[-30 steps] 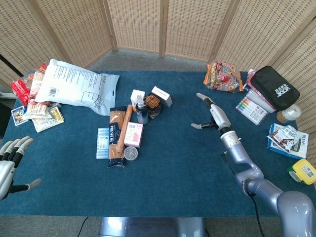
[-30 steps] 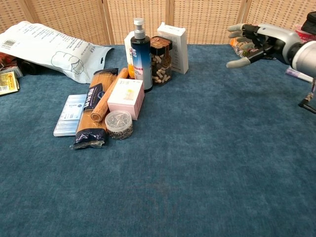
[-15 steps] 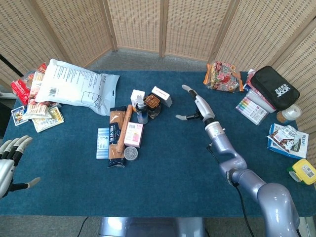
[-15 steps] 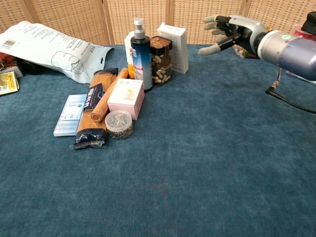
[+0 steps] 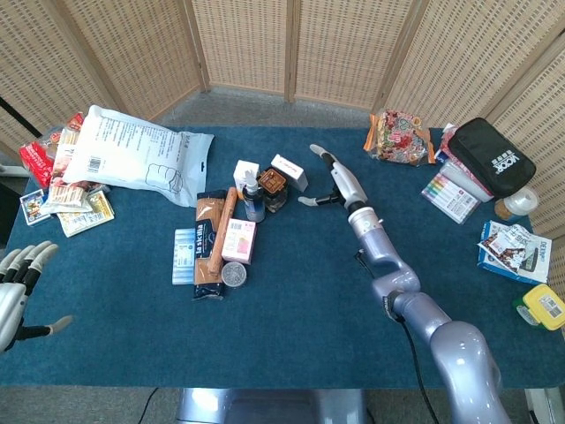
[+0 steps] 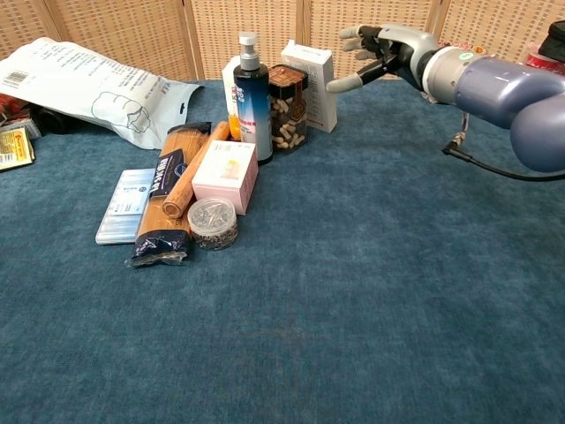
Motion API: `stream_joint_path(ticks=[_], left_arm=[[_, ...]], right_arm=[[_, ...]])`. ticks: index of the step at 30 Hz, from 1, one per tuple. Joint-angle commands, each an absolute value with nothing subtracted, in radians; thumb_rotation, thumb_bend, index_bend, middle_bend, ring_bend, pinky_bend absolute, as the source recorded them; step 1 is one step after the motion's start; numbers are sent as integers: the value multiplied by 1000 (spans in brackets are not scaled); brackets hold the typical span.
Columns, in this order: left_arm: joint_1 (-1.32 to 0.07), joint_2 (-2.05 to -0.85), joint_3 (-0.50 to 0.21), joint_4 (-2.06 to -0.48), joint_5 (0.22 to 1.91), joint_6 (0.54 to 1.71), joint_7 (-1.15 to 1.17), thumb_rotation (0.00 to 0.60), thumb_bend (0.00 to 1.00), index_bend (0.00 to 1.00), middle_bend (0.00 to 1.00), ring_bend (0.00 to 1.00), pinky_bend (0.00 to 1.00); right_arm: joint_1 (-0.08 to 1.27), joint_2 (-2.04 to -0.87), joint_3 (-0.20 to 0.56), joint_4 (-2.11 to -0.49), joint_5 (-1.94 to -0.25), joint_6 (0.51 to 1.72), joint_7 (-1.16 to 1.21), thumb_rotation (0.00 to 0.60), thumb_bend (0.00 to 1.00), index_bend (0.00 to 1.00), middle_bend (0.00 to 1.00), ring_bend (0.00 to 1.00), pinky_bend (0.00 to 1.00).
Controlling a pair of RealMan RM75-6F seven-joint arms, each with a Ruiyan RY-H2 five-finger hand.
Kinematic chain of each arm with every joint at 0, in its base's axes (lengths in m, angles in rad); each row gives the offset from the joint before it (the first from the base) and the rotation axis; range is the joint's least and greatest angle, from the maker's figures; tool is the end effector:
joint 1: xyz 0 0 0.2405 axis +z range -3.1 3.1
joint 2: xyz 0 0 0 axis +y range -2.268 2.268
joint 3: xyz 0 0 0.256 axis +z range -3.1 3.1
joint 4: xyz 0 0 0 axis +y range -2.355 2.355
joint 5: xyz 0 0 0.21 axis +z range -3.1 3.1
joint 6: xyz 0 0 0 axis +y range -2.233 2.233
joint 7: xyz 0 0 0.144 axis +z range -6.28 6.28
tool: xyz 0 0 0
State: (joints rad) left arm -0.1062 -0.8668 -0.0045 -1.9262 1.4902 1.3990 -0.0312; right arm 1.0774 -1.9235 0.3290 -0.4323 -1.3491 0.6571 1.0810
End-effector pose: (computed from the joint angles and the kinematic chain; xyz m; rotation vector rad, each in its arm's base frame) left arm -0.2689 0.1719 0.1901 -1.4352 -1.0654 -0.9024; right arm -0.1292 -0.4924 -0.0313 1.3540 -1.6769 1.4615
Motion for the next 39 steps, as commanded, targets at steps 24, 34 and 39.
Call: stream_joint_path(ticks=[24, 34, 39], left_arm=[[-114, -888, -22, -1906, 1433, 1383, -13, 600, 6, 7, 0, 0, 0], [-112, -888, -20, -1907, 1441, 1387, -11, 600, 5, 7, 0, 0, 0], [-110, -887, -20, -1907, 1440, 1391, -12, 600, 4, 7, 0, 0, 0]], right_arm=[[1178, -2028, 330, -293, -1328, 583, 1216, 600, 33, 0, 0, 0, 0], [1219, -2071, 382, -256, -1269, 585, 1135, 600, 36, 1, 112, 76, 204], [1227, -2096, 393, -238, -1249, 587, 1077, 600, 44, 178, 398, 372, 461]])
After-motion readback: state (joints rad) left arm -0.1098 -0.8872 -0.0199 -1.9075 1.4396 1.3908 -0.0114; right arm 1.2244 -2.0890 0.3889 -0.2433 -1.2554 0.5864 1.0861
